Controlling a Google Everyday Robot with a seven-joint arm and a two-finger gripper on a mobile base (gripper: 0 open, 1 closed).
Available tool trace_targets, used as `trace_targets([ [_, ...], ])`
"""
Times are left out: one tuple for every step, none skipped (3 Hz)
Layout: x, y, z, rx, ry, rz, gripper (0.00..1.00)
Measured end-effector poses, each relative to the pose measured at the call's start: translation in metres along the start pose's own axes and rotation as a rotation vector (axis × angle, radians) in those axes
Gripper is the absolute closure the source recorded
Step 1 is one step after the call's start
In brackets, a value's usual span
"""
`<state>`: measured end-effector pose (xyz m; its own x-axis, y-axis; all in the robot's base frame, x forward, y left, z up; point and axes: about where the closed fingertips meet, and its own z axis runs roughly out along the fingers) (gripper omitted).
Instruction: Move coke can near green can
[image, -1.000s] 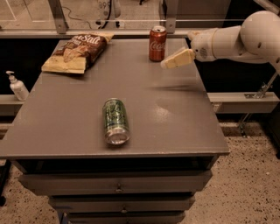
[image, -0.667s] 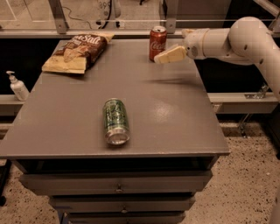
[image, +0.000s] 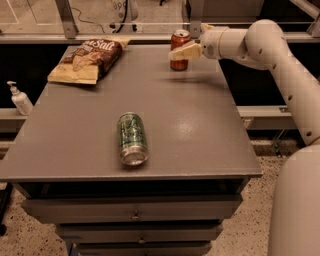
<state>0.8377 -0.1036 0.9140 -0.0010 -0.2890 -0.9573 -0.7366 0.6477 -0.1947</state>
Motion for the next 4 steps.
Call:
trace_targets([
  [0.006,-0.006,0.016,-0.003,-0.009,0.033,0.18],
  [0.008,0.005,0.018,-0.038,-0.013,0.1,0.41],
  [0.004,0.032,0.013,-0.107,-0.032,0.166,0.64],
  [-0.006,0.079,-0.001,-0.223,-0.061,0.213,0.88],
])
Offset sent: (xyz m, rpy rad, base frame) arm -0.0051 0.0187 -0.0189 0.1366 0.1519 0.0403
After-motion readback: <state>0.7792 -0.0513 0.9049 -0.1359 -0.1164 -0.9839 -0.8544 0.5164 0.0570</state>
